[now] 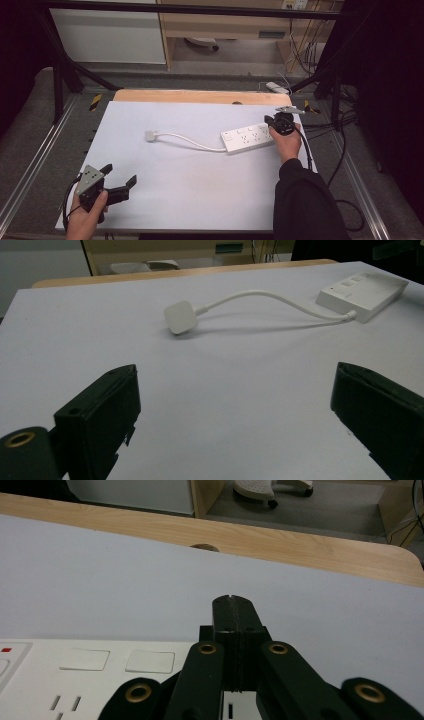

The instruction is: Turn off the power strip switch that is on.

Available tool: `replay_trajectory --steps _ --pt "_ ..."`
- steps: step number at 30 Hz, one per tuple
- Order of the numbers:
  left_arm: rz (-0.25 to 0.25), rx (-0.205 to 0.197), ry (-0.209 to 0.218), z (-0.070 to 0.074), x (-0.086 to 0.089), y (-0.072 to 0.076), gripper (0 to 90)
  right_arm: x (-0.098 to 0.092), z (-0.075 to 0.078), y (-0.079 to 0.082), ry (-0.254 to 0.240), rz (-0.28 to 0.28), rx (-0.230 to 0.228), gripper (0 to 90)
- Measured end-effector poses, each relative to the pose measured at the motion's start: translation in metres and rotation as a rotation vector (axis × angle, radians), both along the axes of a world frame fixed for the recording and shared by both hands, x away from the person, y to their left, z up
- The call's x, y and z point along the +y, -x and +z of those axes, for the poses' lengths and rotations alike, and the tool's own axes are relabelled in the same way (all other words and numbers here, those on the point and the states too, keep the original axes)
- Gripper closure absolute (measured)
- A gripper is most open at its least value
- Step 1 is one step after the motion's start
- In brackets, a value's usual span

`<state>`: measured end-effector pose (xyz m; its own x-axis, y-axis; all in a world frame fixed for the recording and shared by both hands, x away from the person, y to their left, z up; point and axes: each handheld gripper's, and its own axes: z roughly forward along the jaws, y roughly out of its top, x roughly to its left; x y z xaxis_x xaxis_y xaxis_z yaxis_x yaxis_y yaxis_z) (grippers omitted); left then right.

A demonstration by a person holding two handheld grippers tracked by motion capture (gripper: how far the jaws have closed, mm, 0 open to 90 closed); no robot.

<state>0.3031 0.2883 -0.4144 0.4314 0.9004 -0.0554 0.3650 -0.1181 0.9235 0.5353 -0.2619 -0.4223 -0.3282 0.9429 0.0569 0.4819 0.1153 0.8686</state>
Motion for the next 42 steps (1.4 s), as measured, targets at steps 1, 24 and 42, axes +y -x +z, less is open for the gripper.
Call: replay_trajectory --steps 1,24,42 --pt "0.000 0.000 0.000 0.000 0.000 0.000 5.6 0.000 0.001 0.001 -0.001 0.001 0.001 90.0" --pt "0.000 -0.002 -0.002 0.000 -0.001 0.000 5.6 -0.001 0.022 0.015 -0.019 0.038 -0.041 90.0" --pt "-0.002 0.003 -0.006 0.000 0.000 0.000 5.7 -0.007 0.044 0.039 -0.050 0.078 -0.090 90.0"
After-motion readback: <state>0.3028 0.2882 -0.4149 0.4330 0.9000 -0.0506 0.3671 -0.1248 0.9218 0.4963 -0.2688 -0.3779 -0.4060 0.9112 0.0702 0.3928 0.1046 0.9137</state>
